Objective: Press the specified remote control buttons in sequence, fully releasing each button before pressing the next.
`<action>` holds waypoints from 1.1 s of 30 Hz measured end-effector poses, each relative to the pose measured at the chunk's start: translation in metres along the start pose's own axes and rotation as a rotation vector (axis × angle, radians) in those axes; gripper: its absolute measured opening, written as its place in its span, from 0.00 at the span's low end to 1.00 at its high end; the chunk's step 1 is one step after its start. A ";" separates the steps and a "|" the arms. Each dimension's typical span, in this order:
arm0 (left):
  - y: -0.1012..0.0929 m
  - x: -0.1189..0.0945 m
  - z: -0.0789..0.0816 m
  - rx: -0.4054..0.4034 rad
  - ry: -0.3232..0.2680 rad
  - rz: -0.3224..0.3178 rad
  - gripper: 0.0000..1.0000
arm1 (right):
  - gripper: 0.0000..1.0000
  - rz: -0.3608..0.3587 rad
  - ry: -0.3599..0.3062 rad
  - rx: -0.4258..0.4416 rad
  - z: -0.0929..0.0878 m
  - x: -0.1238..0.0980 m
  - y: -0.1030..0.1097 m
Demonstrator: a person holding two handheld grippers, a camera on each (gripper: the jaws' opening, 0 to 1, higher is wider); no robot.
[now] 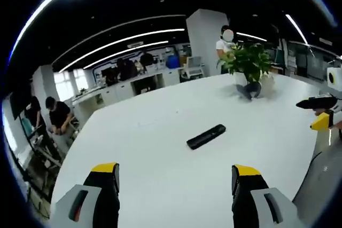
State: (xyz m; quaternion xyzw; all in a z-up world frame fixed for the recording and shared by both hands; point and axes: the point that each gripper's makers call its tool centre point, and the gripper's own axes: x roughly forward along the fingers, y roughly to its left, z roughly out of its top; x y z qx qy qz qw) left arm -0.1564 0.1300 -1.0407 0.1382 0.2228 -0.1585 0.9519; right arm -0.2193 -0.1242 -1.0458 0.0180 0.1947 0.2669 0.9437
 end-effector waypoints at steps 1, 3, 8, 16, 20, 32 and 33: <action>-0.003 0.007 0.004 0.020 0.007 -0.026 0.89 | 0.87 -0.001 0.002 0.003 -0.001 0.000 0.000; -0.005 0.019 0.011 0.059 0.008 -0.051 0.86 | 0.87 -0.002 0.005 0.006 -0.001 0.000 -0.001; -0.017 0.048 0.026 0.124 0.039 -0.123 0.84 | 0.86 -0.005 0.007 0.019 -0.001 -0.001 -0.004; -0.034 0.089 0.042 0.226 0.058 -0.245 0.74 | 0.85 -0.029 -0.003 0.039 0.000 -0.002 -0.012; -0.045 0.108 0.043 0.281 0.075 -0.315 0.70 | 0.84 -0.039 -0.004 0.054 -0.001 -0.003 -0.015; -0.061 0.166 0.027 0.420 0.177 -0.511 0.55 | 0.82 -0.068 0.001 0.070 0.003 -0.004 -0.027; -0.059 0.170 0.025 0.434 0.185 -0.514 0.54 | 0.82 -0.071 0.003 0.069 0.003 -0.004 -0.028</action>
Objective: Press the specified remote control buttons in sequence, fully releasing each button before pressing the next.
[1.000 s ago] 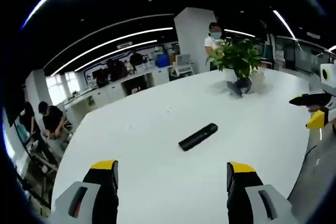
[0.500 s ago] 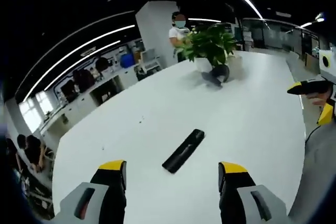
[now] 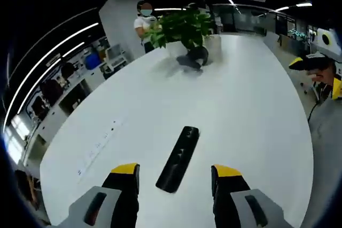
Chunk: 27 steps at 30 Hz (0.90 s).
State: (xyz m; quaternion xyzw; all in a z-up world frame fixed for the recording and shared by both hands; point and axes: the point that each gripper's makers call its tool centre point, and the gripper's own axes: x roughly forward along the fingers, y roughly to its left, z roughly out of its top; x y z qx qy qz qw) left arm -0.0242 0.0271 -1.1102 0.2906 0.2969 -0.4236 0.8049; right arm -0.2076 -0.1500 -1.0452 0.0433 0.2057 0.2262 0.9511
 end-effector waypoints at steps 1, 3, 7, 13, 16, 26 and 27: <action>0.000 0.004 -0.006 0.015 0.035 -0.028 0.54 | 0.82 -0.008 0.001 -0.001 0.000 0.000 -0.002; 0.002 0.012 -0.012 0.043 0.060 -0.049 0.52 | 0.82 -0.013 0.006 0.008 -0.001 0.000 -0.003; 0.003 0.026 -0.024 0.082 0.112 -0.084 0.47 | 0.82 -0.014 0.016 0.016 -0.003 0.001 -0.002; 0.002 0.043 -0.039 0.124 0.173 -0.139 0.45 | 0.81 -0.013 0.030 0.010 -0.004 0.003 0.001; 0.001 0.049 -0.046 0.121 0.212 -0.169 0.45 | 0.81 -0.011 0.040 0.004 -0.006 0.004 0.003; 0.001 0.057 -0.064 -0.004 0.265 -0.279 0.41 | 0.80 -0.011 0.028 -0.005 0.001 0.002 0.009; 0.000 0.057 -0.065 0.004 0.256 -0.285 0.40 | 0.80 -0.011 0.028 -0.005 0.001 0.002 0.009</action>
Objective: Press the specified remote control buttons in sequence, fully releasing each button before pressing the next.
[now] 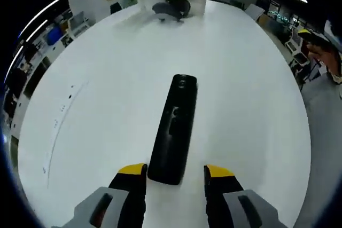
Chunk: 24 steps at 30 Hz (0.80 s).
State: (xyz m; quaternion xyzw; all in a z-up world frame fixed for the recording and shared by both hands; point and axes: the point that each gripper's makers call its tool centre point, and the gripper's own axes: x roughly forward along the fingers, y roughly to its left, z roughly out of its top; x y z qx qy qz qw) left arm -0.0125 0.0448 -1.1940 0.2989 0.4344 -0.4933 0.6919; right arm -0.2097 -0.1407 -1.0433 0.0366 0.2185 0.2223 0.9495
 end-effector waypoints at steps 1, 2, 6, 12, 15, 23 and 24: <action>0.000 0.000 0.000 0.000 -0.003 0.004 0.39 | 0.80 0.001 -0.004 -0.002 0.001 0.000 0.001; 0.000 0.000 0.000 0.005 -0.014 0.004 0.39 | 0.80 0.001 -0.005 -0.003 0.002 0.000 0.002; 0.001 0.001 0.002 -0.028 -0.020 0.020 0.36 | 0.80 0.014 -0.004 -0.011 0.002 0.001 0.007; 0.002 0.002 0.005 -0.004 0.000 0.029 0.26 | 0.79 0.028 -0.002 -0.028 0.004 0.002 0.014; -0.001 0.002 0.004 0.016 -0.005 0.026 0.24 | 0.79 0.029 -0.009 -0.029 0.006 0.001 0.015; -0.008 0.001 0.002 0.064 -0.008 0.014 0.23 | 0.76 0.024 -0.013 -0.024 0.009 -0.002 0.013; -0.012 0.000 0.001 0.082 0.000 0.005 0.23 | 0.75 0.026 -0.015 -0.024 0.009 -0.003 0.013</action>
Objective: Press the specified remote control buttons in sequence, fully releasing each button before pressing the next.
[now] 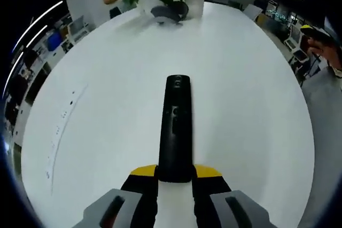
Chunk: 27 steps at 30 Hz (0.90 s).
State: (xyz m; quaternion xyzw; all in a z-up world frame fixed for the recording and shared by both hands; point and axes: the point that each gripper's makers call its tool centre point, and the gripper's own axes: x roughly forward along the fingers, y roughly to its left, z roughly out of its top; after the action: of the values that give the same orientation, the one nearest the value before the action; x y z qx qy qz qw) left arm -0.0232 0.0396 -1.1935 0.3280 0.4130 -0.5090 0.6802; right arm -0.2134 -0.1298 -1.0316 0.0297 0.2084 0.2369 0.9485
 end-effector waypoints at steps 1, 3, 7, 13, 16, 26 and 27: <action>-0.002 0.000 0.000 0.004 0.007 -0.004 0.23 | 0.73 0.004 0.002 0.001 0.000 0.000 0.001; -0.008 -0.001 -0.001 0.024 0.028 -0.012 0.23 | 0.72 0.008 0.003 0.002 0.000 -0.001 0.002; -0.021 -0.003 -0.003 0.052 0.043 -0.025 0.23 | 0.65 0.023 0.004 0.005 0.000 -0.002 0.006; -0.033 -0.007 -0.007 0.076 0.041 -0.039 0.23 | 0.47 0.055 0.034 0.002 -0.002 -0.002 0.016; -0.042 -0.008 -0.009 0.080 0.033 -0.043 0.23 | 0.36 0.075 0.072 0.018 -0.006 -0.003 0.020; -0.075 -0.009 -0.015 0.111 0.064 -0.056 0.23 | 0.11 0.102 0.110 -0.006 -0.005 -0.005 0.030; -0.078 -0.010 -0.015 0.112 0.065 -0.058 0.23 | 0.08 0.102 0.117 -0.011 -0.006 -0.005 0.030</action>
State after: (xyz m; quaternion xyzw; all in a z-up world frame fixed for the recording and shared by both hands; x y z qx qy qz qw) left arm -0.1034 0.0362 -1.1938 0.3699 0.4152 -0.5397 0.6321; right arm -0.2330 -0.1057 -1.0306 0.0213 0.2604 0.2875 0.9215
